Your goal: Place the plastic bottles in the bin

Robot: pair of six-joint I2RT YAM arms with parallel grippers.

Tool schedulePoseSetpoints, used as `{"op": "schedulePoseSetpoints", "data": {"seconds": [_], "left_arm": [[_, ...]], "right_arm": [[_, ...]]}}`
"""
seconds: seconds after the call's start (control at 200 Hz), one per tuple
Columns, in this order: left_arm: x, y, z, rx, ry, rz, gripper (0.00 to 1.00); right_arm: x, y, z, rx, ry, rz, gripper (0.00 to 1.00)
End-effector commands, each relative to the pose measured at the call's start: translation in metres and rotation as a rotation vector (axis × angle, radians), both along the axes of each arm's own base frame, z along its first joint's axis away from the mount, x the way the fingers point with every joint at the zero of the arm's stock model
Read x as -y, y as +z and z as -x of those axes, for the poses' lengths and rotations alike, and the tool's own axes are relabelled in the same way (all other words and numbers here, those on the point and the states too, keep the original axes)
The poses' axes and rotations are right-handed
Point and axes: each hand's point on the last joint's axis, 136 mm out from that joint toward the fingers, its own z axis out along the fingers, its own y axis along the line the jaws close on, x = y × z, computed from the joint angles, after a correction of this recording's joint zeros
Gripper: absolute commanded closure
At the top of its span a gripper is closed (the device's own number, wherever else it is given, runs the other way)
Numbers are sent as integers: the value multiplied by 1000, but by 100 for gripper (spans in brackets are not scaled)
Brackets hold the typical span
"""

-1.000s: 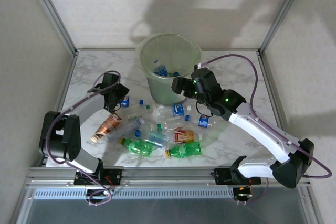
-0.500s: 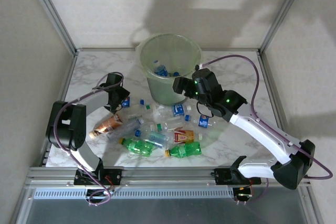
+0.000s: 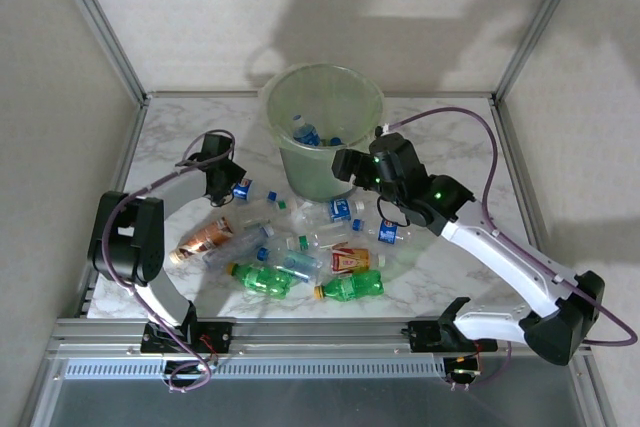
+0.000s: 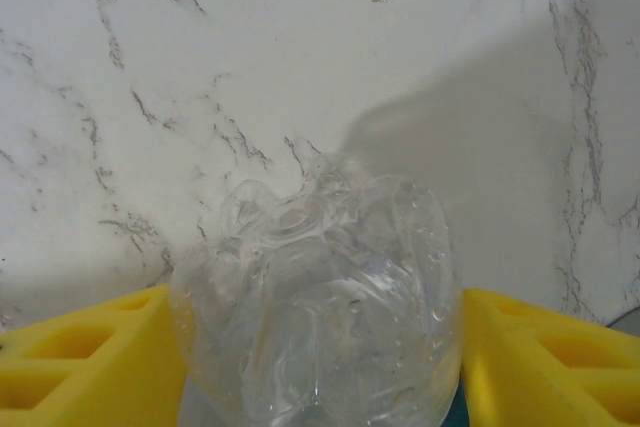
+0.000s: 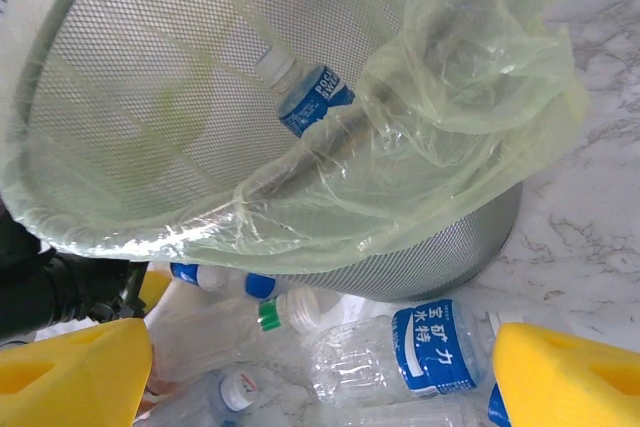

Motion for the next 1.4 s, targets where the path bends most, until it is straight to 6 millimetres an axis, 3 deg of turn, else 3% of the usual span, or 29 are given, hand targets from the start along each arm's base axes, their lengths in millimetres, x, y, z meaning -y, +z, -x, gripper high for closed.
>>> {"op": "schedulePoseSetpoints", "data": {"seconds": [0.0,0.21,0.37,0.486,0.741,0.971,1.257,1.397], "left_arm": [[-8,-3,-5,1,14,-25,34],[-7,-17,-6,-29,6,-27,27],[-5,-25,-10,-51,-3,-29,34],[-6,-22,-14,-45,-2,-35,43],[-9,-3,-18,-7,5,-44,46],[-21,50,-18,92,15,-105,47],[-41,119,4,209,33,-183,47],[-49,168,17,315,58,-197,48]], "right_arm": [[4,2,5,4,-12,-14,11],[4,0,6,-2,-15,-16,11],[6,-1,7,-3,-20,-19,11],[8,-1,8,-1,-25,-21,11],[12,2,10,7,-30,-24,12],[19,9,14,24,-40,-32,12],[34,20,18,52,-74,-32,11],[47,26,23,67,-110,-34,11]]}}
